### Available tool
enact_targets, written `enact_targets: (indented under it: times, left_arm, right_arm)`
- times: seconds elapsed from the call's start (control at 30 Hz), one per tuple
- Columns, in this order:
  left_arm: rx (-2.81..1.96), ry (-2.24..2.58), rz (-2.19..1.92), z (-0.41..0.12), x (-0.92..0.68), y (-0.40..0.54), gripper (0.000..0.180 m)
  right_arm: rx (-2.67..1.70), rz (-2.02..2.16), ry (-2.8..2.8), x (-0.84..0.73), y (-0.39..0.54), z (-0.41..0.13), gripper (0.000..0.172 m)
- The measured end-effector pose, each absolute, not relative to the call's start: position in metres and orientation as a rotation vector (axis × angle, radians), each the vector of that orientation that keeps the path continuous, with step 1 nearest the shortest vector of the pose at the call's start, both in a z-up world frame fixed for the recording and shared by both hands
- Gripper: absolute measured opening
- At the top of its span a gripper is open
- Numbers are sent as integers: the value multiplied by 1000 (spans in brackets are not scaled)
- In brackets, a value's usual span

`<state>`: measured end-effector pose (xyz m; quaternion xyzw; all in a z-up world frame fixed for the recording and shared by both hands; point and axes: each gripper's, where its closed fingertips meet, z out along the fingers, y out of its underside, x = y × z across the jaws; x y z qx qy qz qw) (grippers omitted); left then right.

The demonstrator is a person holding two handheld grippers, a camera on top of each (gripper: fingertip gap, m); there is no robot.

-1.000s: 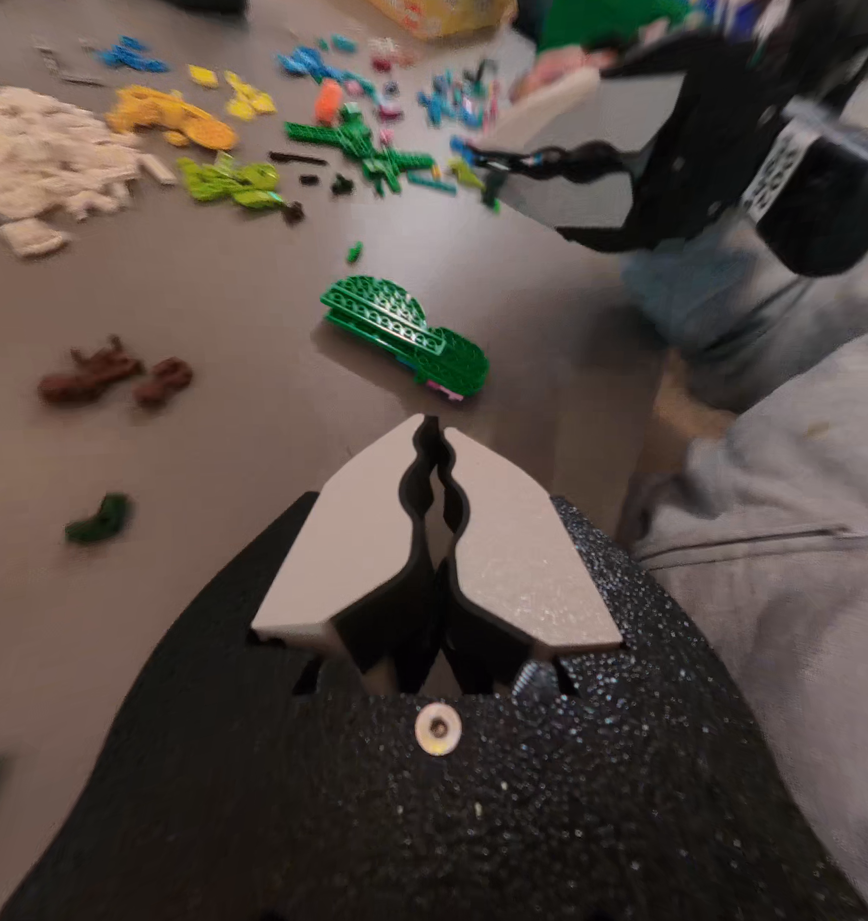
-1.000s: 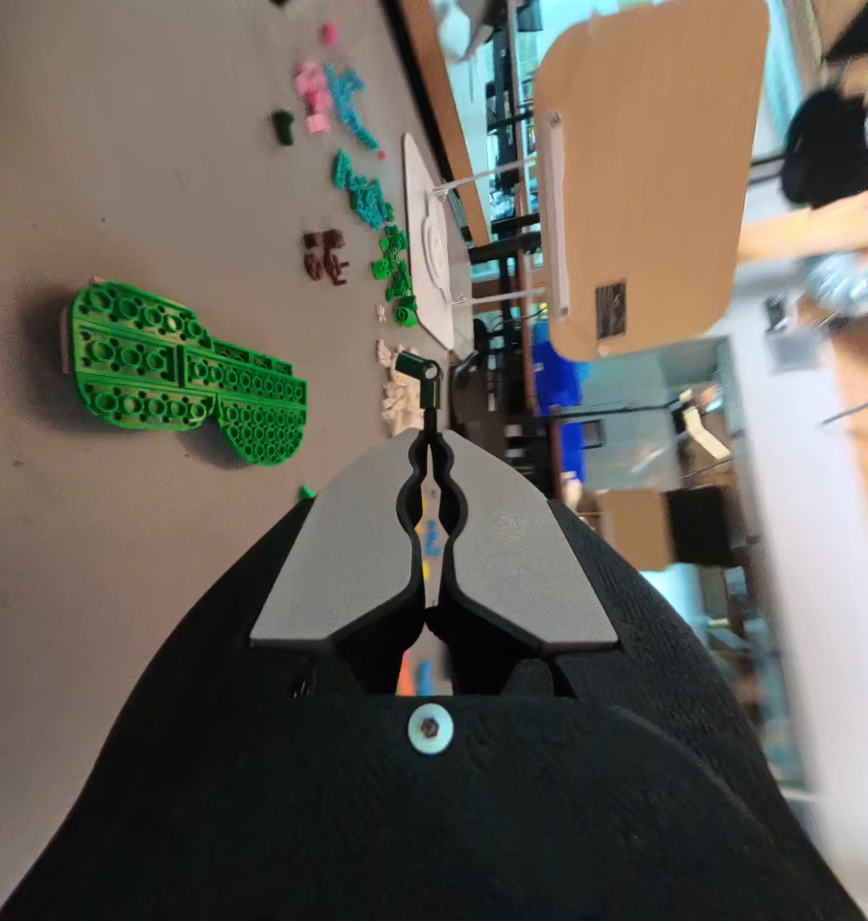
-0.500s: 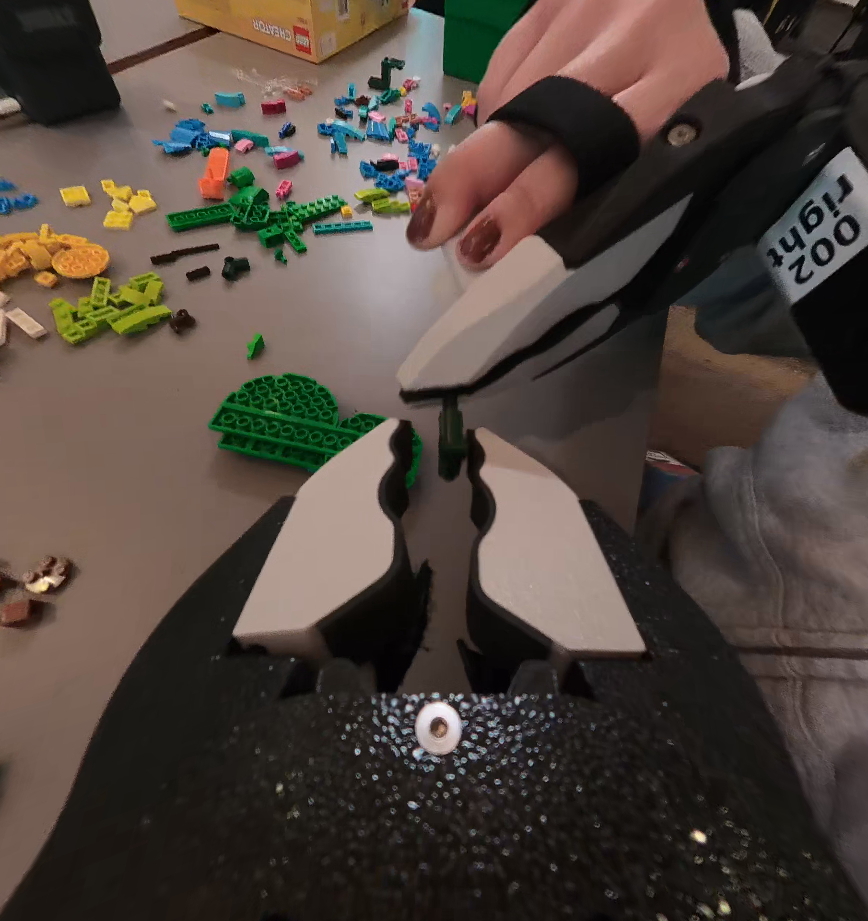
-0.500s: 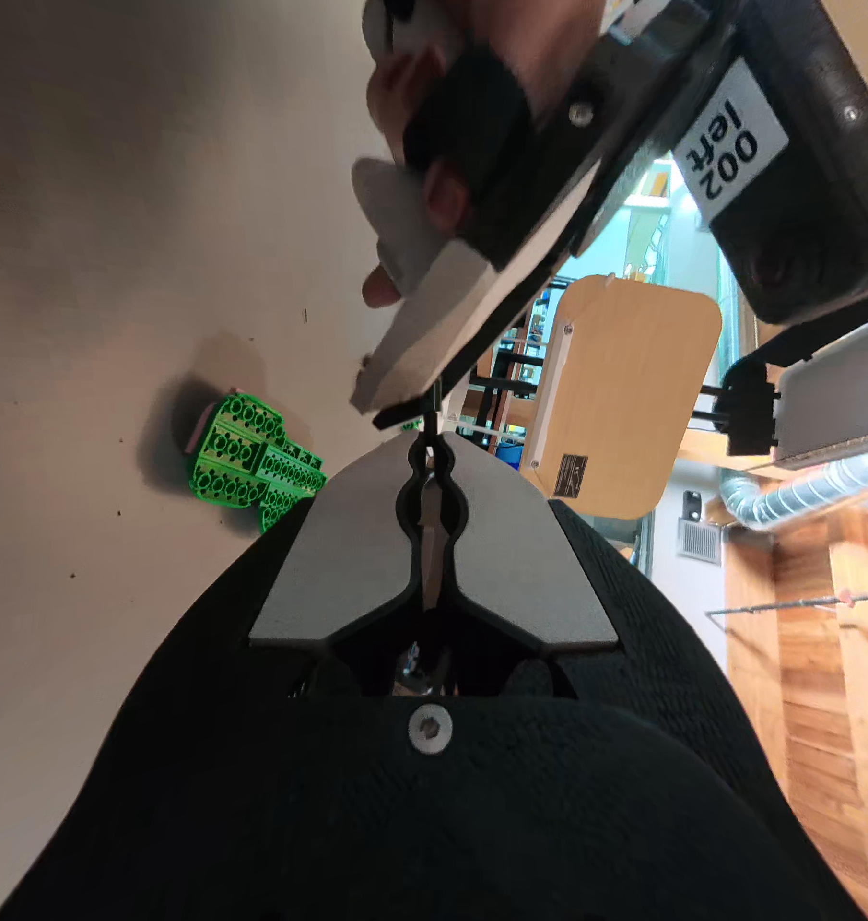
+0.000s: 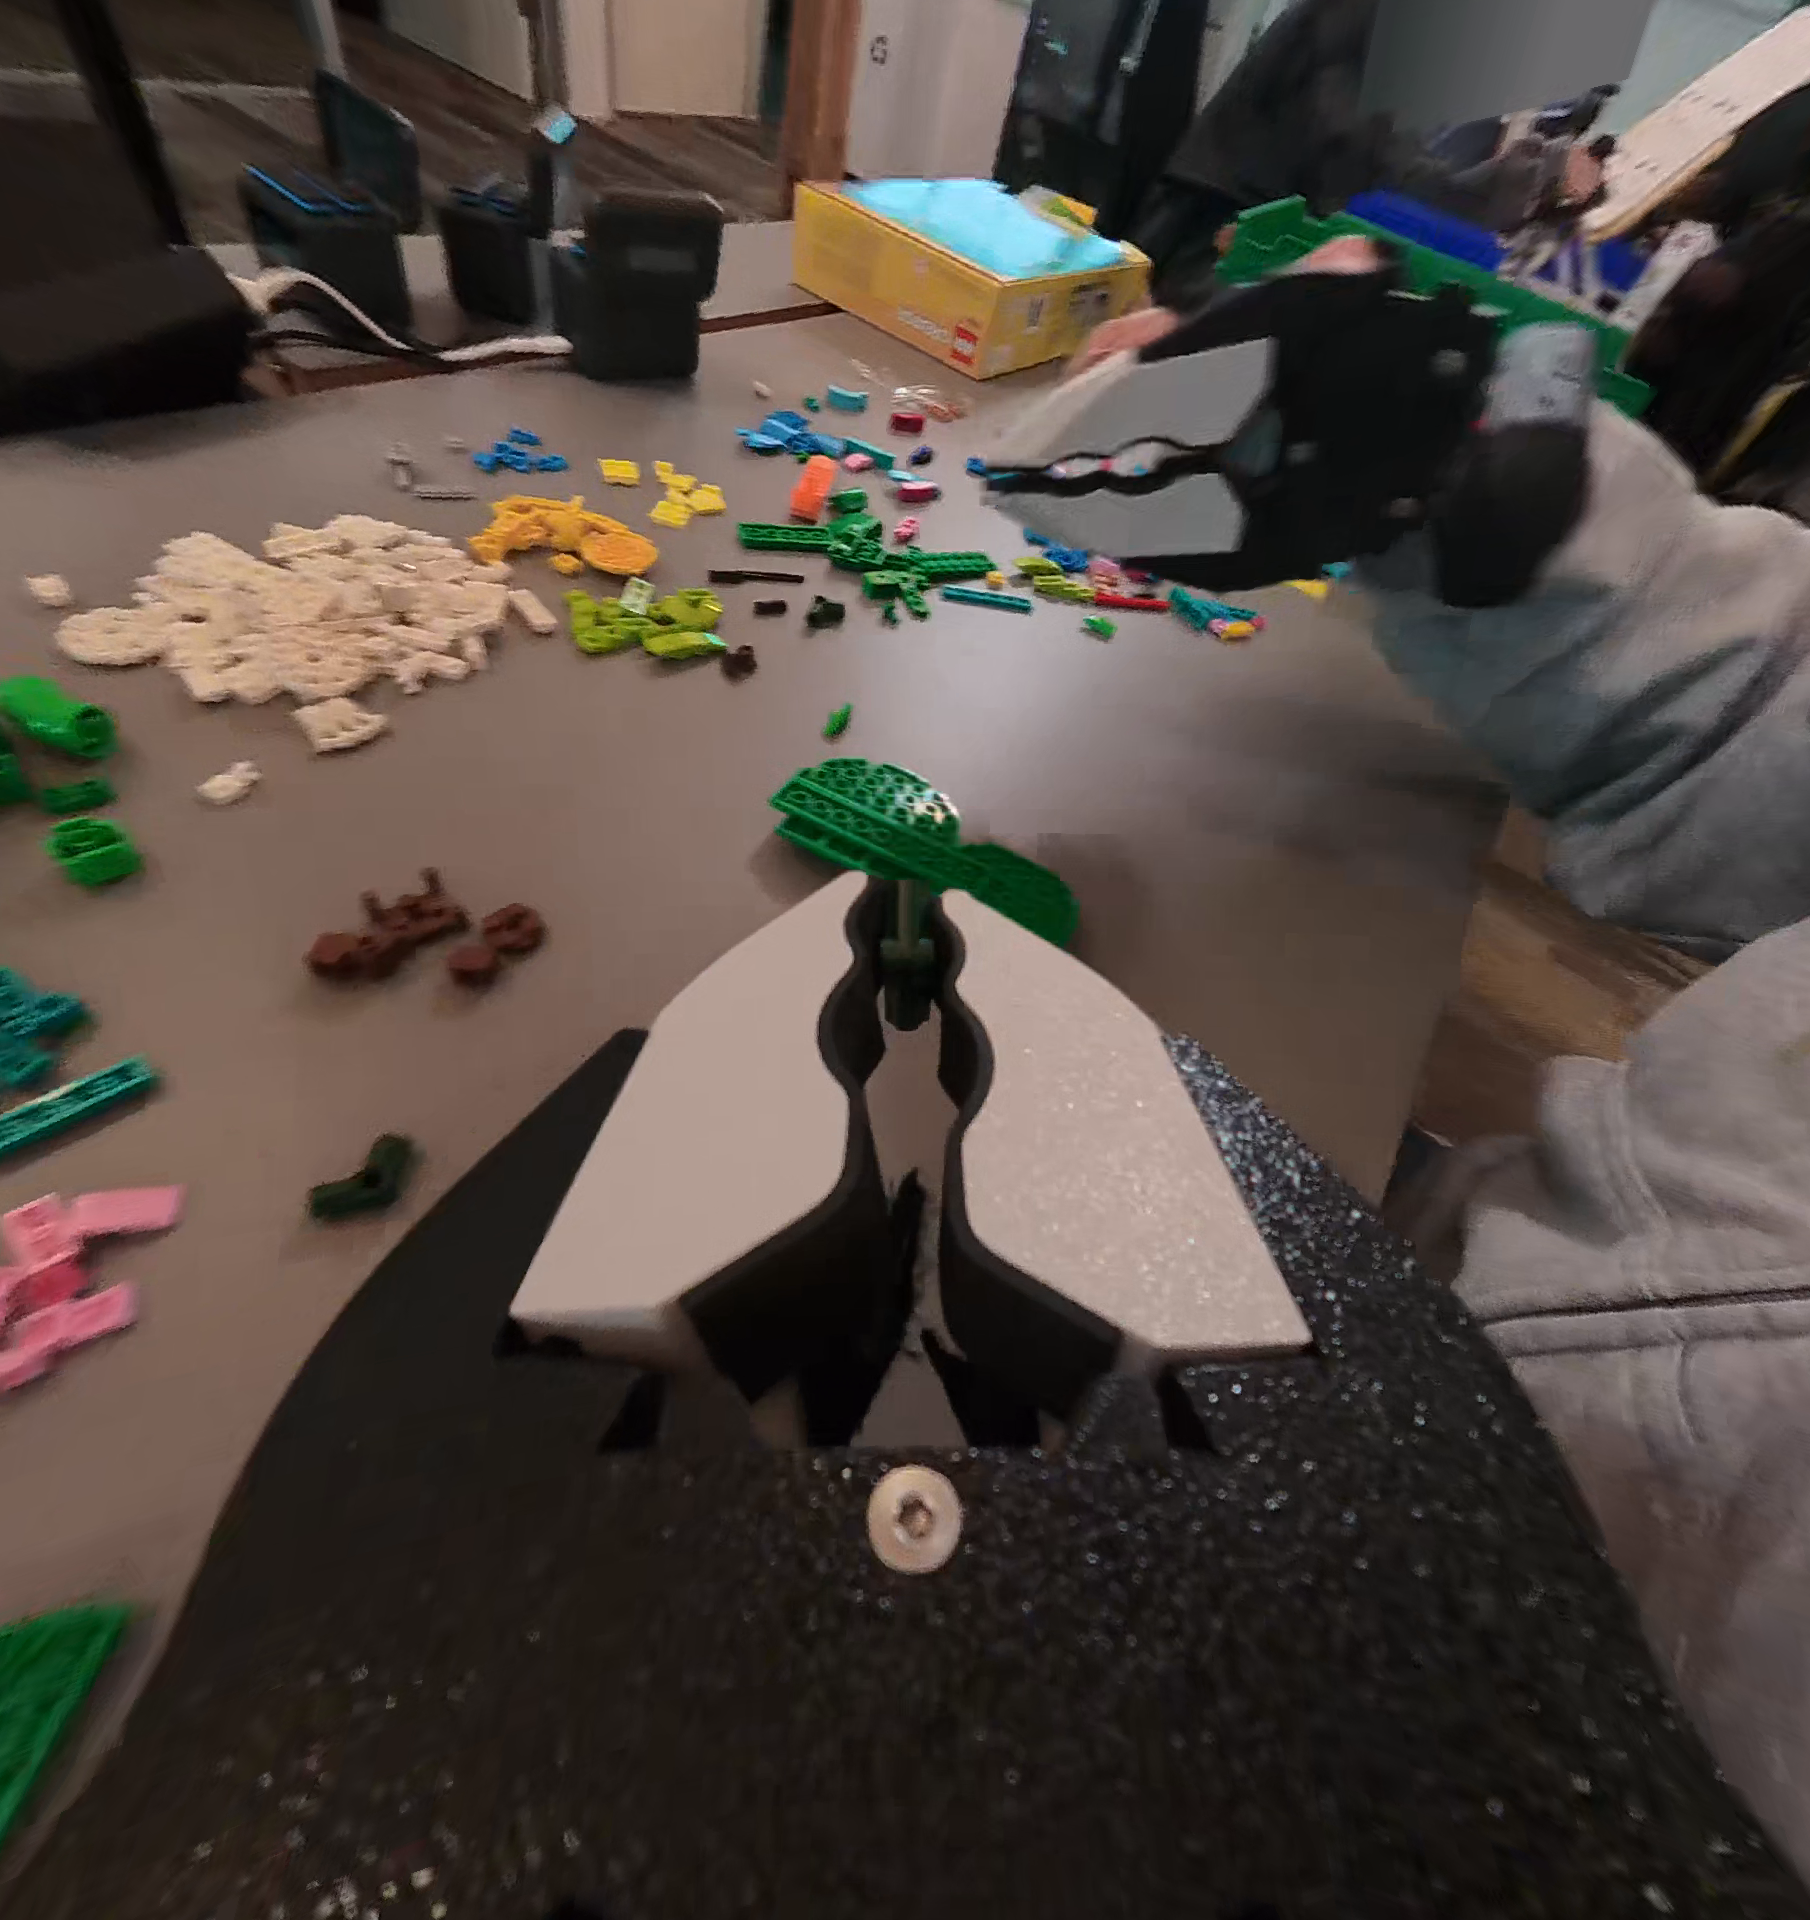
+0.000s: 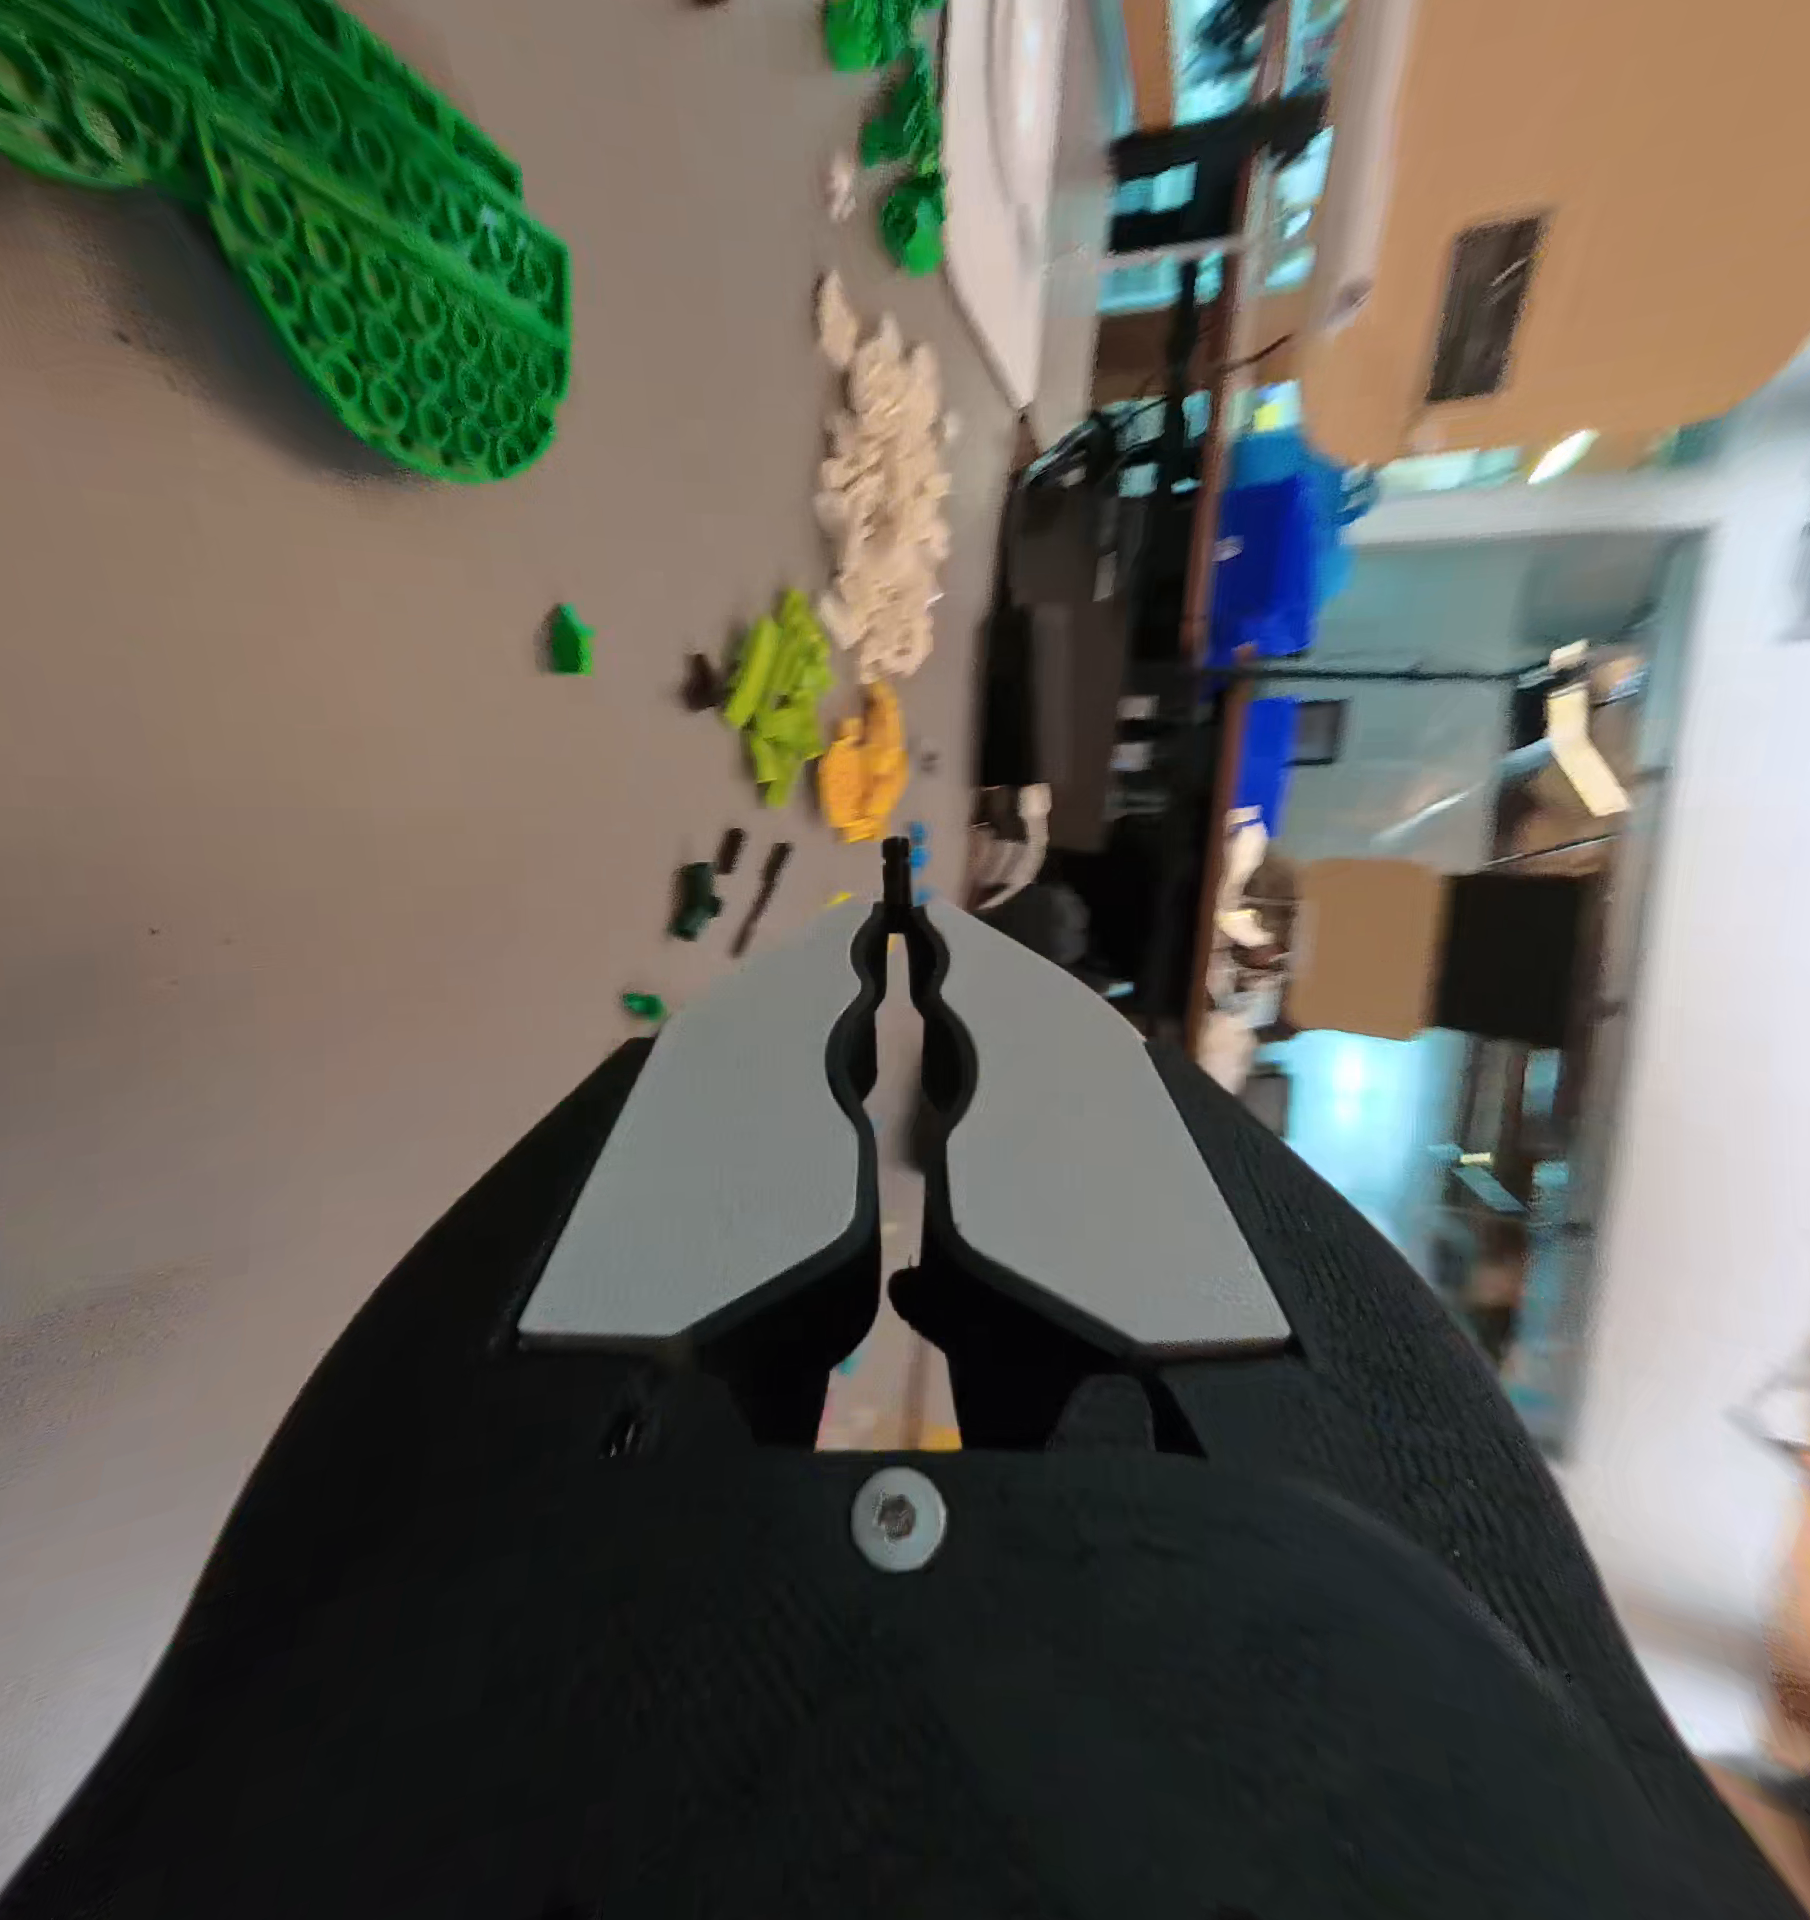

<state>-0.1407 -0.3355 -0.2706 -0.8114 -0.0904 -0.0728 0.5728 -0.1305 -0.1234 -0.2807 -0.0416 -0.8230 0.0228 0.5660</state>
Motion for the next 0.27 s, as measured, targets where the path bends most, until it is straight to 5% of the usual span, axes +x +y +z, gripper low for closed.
enact_targets:
  times: [0.03,0.27]
  left_arm:
    - [-1920,-203,-191,-277,-137,-329,7]
    - [-1957,-185,-252,-296,-130,-301,7]
  right_arm:
    - [-154,73,-1984,-137,-116,-293,3]
    - [-235,52,-2130,-181,-98,-337,3]
